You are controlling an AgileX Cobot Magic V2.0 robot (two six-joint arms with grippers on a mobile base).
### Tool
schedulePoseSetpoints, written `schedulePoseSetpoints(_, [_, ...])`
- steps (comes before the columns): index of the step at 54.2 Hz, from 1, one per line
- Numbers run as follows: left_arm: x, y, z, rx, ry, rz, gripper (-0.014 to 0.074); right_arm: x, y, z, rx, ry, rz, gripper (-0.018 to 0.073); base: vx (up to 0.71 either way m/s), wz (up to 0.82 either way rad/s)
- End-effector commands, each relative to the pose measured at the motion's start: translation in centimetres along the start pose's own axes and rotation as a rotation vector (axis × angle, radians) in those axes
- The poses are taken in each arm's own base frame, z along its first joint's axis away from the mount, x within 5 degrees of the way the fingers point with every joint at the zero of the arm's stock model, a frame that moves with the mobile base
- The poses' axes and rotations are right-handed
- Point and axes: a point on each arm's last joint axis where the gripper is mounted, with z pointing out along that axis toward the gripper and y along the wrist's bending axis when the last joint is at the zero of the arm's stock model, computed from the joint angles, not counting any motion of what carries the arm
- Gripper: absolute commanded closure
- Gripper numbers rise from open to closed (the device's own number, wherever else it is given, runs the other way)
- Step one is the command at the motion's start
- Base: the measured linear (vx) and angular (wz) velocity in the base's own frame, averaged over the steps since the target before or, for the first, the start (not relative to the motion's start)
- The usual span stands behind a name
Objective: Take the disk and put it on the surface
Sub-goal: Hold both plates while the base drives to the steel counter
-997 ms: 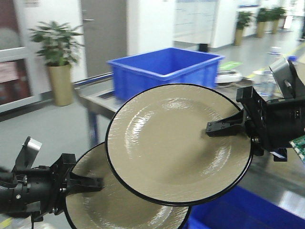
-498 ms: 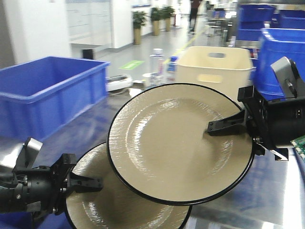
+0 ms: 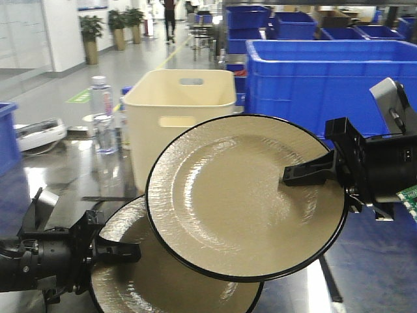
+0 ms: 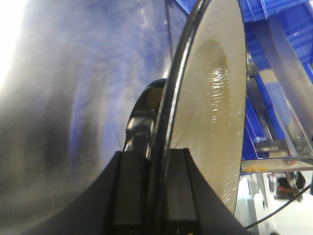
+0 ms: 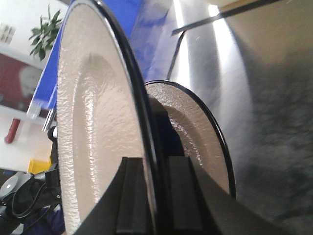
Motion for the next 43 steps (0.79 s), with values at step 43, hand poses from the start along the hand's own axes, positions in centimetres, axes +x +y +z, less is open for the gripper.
schedulePoseSetpoints(43, [-0.42, -2.87, -1.11, 0.135, -0.048, -0.026, 0.0595, -0.85, 2.7, -1.64, -0.111, -0.108, 0.01, 0.0564, 0.17, -0.16])
